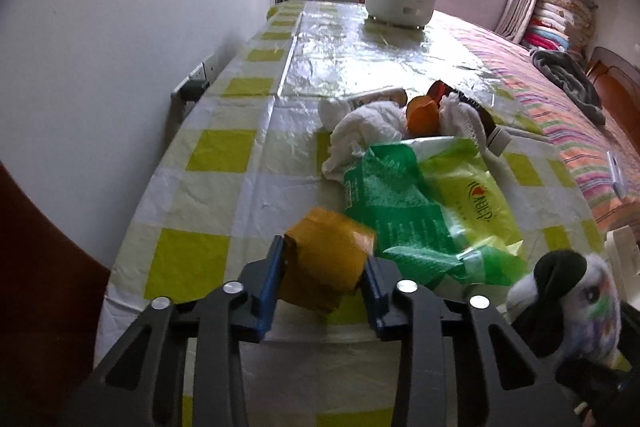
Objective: Collect trash
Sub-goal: 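Carry both items over the white bin and open both grippers to drop them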
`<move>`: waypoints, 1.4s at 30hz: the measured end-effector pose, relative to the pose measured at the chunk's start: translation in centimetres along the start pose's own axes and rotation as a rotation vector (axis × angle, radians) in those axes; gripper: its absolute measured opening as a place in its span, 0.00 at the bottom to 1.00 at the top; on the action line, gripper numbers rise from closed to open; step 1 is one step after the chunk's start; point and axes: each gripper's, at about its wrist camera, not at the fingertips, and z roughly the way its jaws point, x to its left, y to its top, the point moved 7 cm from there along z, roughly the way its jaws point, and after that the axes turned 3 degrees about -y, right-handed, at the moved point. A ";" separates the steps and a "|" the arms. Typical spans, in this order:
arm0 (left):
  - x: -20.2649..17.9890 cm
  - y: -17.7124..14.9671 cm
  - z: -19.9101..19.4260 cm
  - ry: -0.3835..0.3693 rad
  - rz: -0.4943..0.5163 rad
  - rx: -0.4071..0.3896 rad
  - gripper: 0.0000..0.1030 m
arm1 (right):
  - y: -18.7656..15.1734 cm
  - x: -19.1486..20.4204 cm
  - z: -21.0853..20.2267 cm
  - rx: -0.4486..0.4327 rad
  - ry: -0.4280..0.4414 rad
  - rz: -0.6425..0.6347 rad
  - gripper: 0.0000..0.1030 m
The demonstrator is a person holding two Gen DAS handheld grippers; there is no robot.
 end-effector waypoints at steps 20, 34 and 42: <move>-7.7 1.9 -3.7 -0.107 0.081 -0.110 0.26 | 1.7 -5.6 -5.5 -0.133 -0.119 0.069 0.45; -16.6 1.3 -3.7 -0.218 0.209 -0.100 0.26 | 1.1 -11.3 -9.5 -0.188 -0.230 0.139 0.45; -21.2 0.6 -3.7 -0.278 0.260 -0.089 0.26 | 0.5 -14.9 -12.0 -0.223 -0.301 0.180 0.45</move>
